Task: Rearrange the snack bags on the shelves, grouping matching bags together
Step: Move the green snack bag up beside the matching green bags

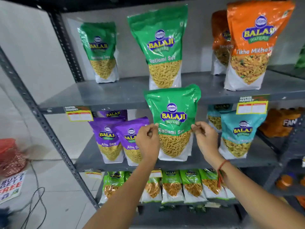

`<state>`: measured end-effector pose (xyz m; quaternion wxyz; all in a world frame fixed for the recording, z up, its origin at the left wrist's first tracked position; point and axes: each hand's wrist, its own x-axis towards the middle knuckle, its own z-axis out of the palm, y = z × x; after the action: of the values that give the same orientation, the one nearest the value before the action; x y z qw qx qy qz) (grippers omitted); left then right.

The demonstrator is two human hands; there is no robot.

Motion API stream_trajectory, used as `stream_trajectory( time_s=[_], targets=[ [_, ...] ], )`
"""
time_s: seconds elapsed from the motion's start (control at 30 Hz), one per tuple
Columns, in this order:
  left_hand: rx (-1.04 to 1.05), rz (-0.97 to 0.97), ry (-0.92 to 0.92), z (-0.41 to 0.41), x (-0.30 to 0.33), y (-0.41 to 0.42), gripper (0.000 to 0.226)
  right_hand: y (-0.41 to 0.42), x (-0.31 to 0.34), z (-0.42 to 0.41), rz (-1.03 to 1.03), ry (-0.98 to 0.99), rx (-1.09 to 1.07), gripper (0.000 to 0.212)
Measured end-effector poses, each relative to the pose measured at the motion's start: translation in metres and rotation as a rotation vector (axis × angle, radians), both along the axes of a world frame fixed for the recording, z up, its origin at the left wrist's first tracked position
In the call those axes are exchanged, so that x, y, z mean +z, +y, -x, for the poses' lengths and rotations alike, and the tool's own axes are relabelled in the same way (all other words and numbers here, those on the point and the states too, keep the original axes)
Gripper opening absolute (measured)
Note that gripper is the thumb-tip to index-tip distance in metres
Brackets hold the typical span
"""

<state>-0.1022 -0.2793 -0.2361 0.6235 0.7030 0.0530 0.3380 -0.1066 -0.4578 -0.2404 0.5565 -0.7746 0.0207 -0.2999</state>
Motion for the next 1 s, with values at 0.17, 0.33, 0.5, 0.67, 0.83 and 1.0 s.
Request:
stream_trajectory(
  time_s=[0.17,0.33,0.5,0.67,0.83,1.0],
  targets=[
    [0.115,-0.041,-0.183,-0.021,0.094,0.063,0.013,0.062,0.083,-0.028,-0.063,-0.204,0.1,0.007],
    [0.099,0.099,-0.215,-0.06,0.175,0.129,0.013,0.128,0.157,-0.069,-0.179,-0.314,0.224,0.015],
    [0.119,0.078,-0.23,-0.09,0.218,0.183,0.015,0.18,0.199,-0.105,-0.149,-0.317,0.257,0.011],
    [0.146,0.035,-0.227,-0.111,0.222,0.216,0.015,0.214,0.207,-0.137,-0.103,-0.265,0.27,0.009],
    [0.155,0.1,-0.19,-0.125,0.203,0.235,0.01,0.235,0.19,-0.162,-0.049,-0.227,0.271,0.012],
    [0.099,0.151,-0.198,-0.127,0.19,0.245,0.021,0.243,0.182,-0.169,-0.037,-0.253,0.291,0.012]
  ],
)
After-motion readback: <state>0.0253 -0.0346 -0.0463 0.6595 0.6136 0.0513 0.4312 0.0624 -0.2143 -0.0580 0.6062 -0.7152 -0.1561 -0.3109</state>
